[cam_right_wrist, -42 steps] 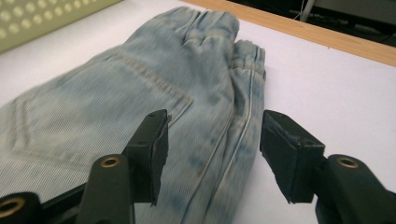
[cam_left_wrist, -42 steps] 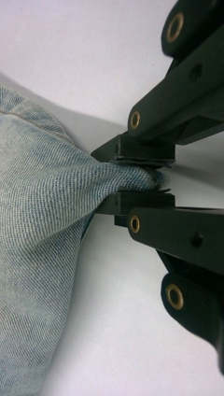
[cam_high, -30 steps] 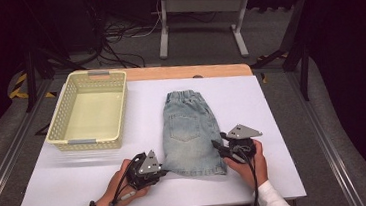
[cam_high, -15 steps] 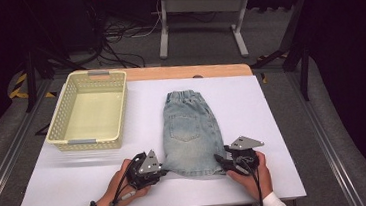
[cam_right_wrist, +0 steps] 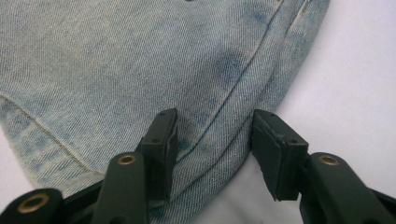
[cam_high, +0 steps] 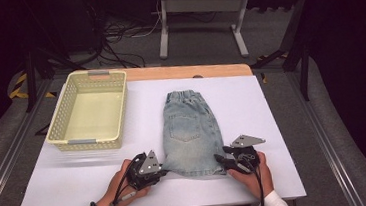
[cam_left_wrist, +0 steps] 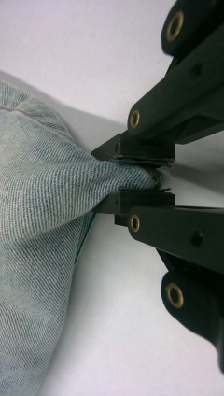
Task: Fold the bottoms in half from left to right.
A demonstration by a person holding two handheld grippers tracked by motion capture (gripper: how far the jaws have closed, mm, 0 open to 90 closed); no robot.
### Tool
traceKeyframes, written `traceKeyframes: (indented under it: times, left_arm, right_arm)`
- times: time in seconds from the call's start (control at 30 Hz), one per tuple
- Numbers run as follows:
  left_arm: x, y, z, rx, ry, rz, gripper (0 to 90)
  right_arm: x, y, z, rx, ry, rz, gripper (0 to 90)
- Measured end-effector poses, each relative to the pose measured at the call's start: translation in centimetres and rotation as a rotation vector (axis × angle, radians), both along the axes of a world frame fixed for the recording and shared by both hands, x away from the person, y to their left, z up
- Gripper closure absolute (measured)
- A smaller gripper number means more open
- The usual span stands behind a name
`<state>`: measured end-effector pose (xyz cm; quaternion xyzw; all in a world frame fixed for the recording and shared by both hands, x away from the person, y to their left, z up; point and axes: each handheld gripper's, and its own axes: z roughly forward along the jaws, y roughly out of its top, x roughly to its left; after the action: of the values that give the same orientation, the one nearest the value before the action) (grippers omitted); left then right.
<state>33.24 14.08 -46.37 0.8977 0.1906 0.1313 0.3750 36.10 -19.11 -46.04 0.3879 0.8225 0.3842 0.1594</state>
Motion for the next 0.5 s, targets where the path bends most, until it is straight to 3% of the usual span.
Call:
traceKeyframes:
  times: [0.33,0.5]
  left_arm:
    - [0.05,0.03,-0.01,-0.001,0.003,-0.002,80.0]
    - [-0.07,-0.01,-0.02,0.002,-0.005,0.0,80.0]
  right_arm:
    - [-0.06,0.14,0.04,-0.01,-0.008,-0.001,51.8]
    - [0.11,0.06,0.13,-0.019,-0.005,0.0,47.7]
